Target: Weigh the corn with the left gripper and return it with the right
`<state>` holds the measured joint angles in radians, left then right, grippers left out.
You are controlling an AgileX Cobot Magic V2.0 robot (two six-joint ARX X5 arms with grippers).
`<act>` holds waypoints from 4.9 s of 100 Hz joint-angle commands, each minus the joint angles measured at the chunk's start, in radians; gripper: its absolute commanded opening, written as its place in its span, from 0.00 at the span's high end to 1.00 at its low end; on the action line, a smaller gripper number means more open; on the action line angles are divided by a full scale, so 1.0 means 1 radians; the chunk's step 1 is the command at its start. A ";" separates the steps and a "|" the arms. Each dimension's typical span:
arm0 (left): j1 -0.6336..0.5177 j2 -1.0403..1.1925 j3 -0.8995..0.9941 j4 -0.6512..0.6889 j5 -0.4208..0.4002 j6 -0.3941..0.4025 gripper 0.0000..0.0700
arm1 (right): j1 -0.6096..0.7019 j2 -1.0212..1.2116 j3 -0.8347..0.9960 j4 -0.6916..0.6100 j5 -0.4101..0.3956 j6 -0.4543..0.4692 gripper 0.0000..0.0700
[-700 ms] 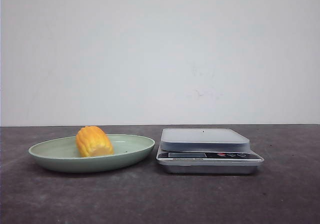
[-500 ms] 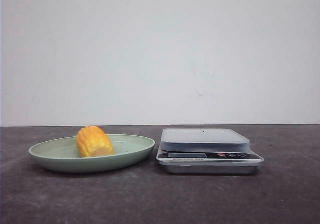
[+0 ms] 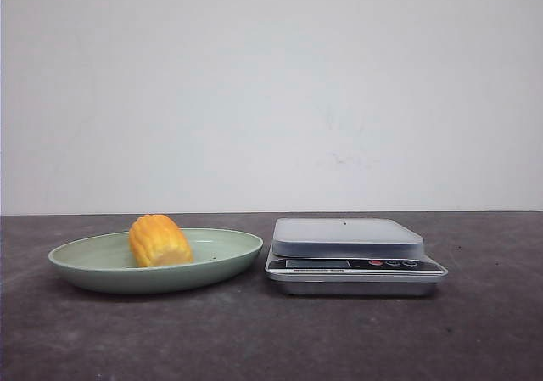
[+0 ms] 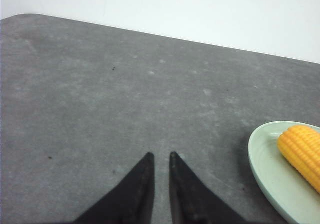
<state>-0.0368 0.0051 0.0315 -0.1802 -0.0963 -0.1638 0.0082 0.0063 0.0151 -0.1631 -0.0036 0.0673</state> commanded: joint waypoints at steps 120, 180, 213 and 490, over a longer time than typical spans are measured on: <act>0.002 -0.001 -0.015 0.019 0.004 0.001 0.98 | 0.003 -0.002 -0.002 0.029 -0.002 0.053 0.99; -0.006 0.225 0.364 0.006 0.077 -0.208 0.98 | 0.003 0.242 0.333 -0.001 -0.040 0.315 1.00; -0.010 0.609 0.835 -0.175 0.285 -0.181 0.39 | 0.026 0.581 0.775 -0.155 -0.209 0.212 0.36; -0.798 1.945 1.448 -0.117 -0.026 -0.296 0.99 | 0.185 0.709 0.988 -0.402 -0.232 0.138 0.21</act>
<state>-0.8192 1.9163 1.4509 -0.3126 -0.1249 -0.4564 0.1894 0.7113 0.9852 -0.5694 -0.2356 0.2066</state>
